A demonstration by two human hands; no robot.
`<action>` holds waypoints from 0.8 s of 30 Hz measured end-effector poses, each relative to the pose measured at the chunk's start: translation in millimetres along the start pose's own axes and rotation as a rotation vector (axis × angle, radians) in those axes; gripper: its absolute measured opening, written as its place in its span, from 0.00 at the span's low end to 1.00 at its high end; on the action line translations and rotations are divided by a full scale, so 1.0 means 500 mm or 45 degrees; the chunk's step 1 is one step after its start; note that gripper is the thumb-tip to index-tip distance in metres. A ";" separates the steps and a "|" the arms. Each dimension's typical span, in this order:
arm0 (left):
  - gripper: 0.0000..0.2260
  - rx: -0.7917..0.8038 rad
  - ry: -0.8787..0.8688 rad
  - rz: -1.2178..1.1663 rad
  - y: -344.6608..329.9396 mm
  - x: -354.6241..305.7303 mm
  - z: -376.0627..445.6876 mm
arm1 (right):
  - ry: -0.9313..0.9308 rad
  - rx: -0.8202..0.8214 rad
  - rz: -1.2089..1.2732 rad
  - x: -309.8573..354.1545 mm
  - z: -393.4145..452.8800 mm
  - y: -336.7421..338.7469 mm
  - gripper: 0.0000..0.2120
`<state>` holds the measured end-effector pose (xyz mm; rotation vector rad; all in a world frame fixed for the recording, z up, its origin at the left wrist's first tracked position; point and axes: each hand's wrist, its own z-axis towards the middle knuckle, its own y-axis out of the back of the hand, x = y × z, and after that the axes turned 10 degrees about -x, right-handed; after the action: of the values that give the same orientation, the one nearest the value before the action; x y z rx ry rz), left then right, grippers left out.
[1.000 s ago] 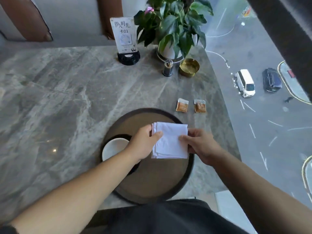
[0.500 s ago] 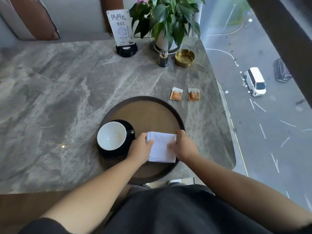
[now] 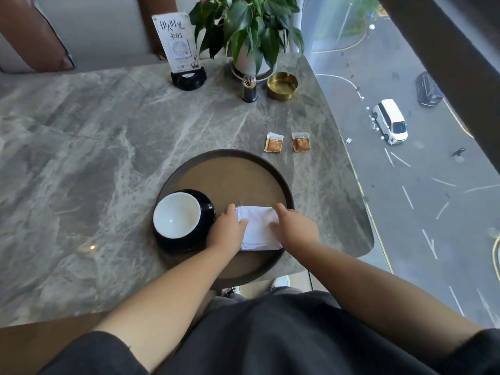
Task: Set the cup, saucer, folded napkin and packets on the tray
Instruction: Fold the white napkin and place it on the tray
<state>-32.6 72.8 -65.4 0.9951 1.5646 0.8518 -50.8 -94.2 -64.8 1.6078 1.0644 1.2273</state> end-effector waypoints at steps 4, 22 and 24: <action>0.24 -0.162 -0.362 0.283 -0.004 0.008 -0.027 | 0.221 -0.136 -0.149 -0.012 -0.020 -0.007 0.15; 0.25 0.099 -0.767 0.569 -0.036 0.062 -0.042 | 0.693 -0.274 -0.512 -0.010 -0.057 -0.018 0.12; 0.25 0.095 -0.768 0.551 -0.033 0.061 -0.041 | 0.686 -0.274 -0.499 -0.008 -0.056 -0.019 0.12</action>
<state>-59.0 93.2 -88.0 1.5111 0.8838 0.6883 -80.4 -92.0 -69.9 0.8627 1.4382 1.4726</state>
